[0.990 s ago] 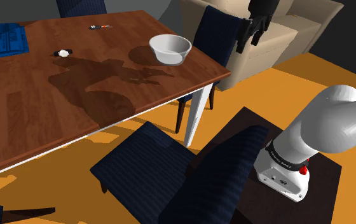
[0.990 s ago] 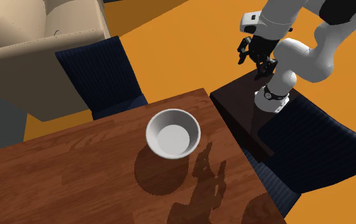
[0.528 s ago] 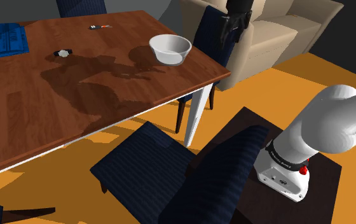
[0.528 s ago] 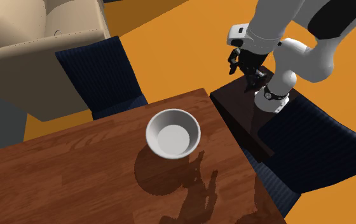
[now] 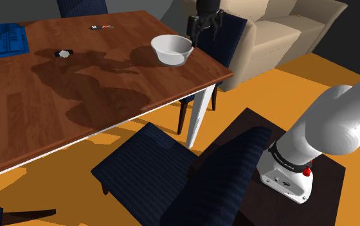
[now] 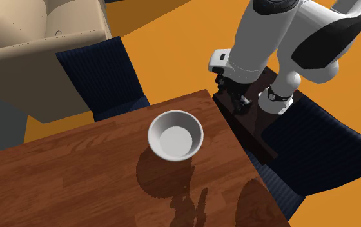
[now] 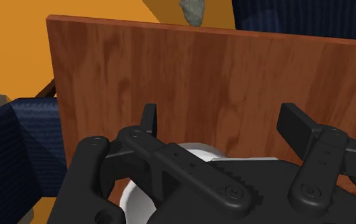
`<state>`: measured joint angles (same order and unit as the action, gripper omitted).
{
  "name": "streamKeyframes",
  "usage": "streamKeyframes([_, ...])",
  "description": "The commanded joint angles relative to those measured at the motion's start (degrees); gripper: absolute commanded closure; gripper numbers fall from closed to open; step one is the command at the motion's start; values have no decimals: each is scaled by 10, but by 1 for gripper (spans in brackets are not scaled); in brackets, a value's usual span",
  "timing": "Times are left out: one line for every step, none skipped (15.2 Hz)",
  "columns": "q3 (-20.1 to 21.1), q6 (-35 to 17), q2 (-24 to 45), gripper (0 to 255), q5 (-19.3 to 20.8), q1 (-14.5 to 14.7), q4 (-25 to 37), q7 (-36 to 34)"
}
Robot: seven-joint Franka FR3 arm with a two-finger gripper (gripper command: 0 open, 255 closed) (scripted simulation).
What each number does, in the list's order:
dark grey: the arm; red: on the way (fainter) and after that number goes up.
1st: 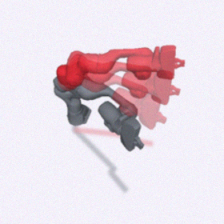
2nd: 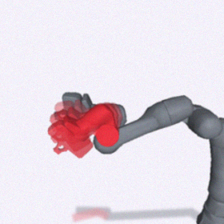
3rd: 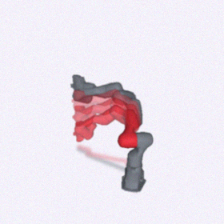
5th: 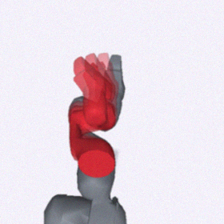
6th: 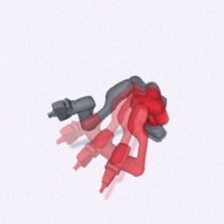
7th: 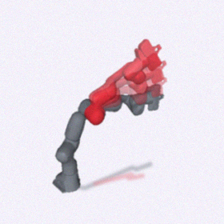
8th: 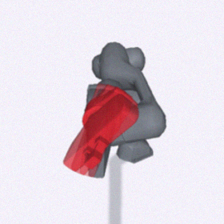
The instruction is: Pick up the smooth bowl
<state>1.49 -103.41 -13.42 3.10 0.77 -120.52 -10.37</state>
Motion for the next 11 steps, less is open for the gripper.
streamKeyframes([7, -4, 52, 0, 1, 3, 46, -14])
streamKeyframes([9, -3, 76, 0, 2, 4, 68, -20])
streamKeyframes([11, -2, 99, 0, 3, 6, 91, -25])
streamKeyframes([13, 0, 123, 0, 4, 7, 116, -31])
streamKeyframes([15, 2, 146, 0, 6, 9, 141, -36])
streamKeyframes([17, 6, 170, 0, 7, 11, 167, -42])
streamKeyframes([18, 10, 195, 0, 9, 12, 194, -47])
streamKeyframes([19, 15, 219, 0, 11, 15, 222, -52])
streamKeyframes([20, 21, 244, 0, 13, 17, 252, -56])
streamKeyframes([21, 28, 270, 0, 15, 19, 284, -61])
streamKeyframes([21, 37, 296, 0, 17, 22, 317, -65])
